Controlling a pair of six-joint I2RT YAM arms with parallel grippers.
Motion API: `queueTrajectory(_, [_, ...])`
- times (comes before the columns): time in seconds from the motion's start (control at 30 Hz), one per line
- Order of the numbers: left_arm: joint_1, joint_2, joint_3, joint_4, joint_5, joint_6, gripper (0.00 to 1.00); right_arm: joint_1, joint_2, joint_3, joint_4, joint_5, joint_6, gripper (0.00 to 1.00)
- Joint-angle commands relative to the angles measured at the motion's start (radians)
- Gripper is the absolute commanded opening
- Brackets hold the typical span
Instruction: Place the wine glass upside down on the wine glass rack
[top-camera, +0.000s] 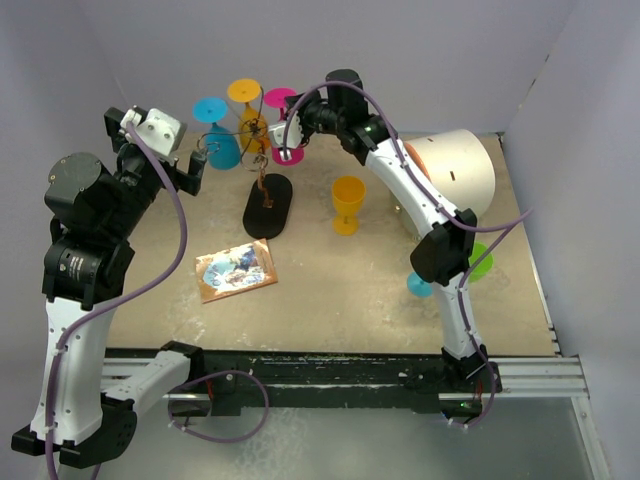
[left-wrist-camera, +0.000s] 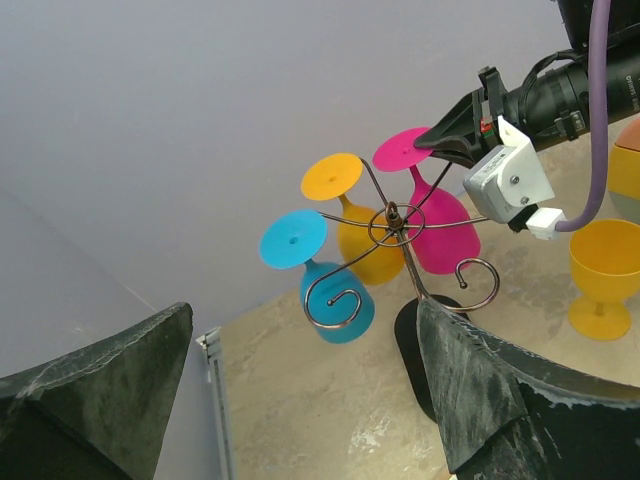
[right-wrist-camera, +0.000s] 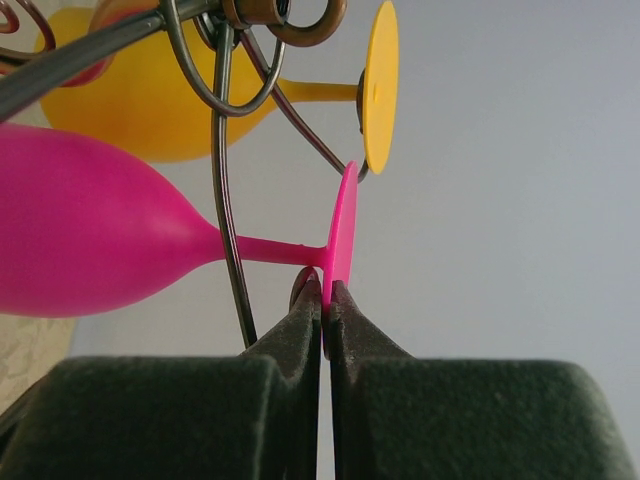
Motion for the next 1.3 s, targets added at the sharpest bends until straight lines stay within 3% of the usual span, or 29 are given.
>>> queueTrajectory(0.0, [0.006, -0.007, -0.012, 0.023, -0.004, 0.008, 0.96, 0.005, -0.082, 0.013, -0.008, -0.023, -0.028, 0.00])
queueTrajectory(1.0, [0.006, -0.020, -0.025, 0.023, -0.005, 0.021, 0.97, 0.007, -0.149, -0.056, -0.088, -0.030, -0.041, 0.00])
queueTrajectory(1.27, [0.006, -0.025, -0.024, 0.021, -0.003, 0.022, 0.98, 0.006, -0.169, -0.094, -0.039, 0.014, -0.025, 0.00])
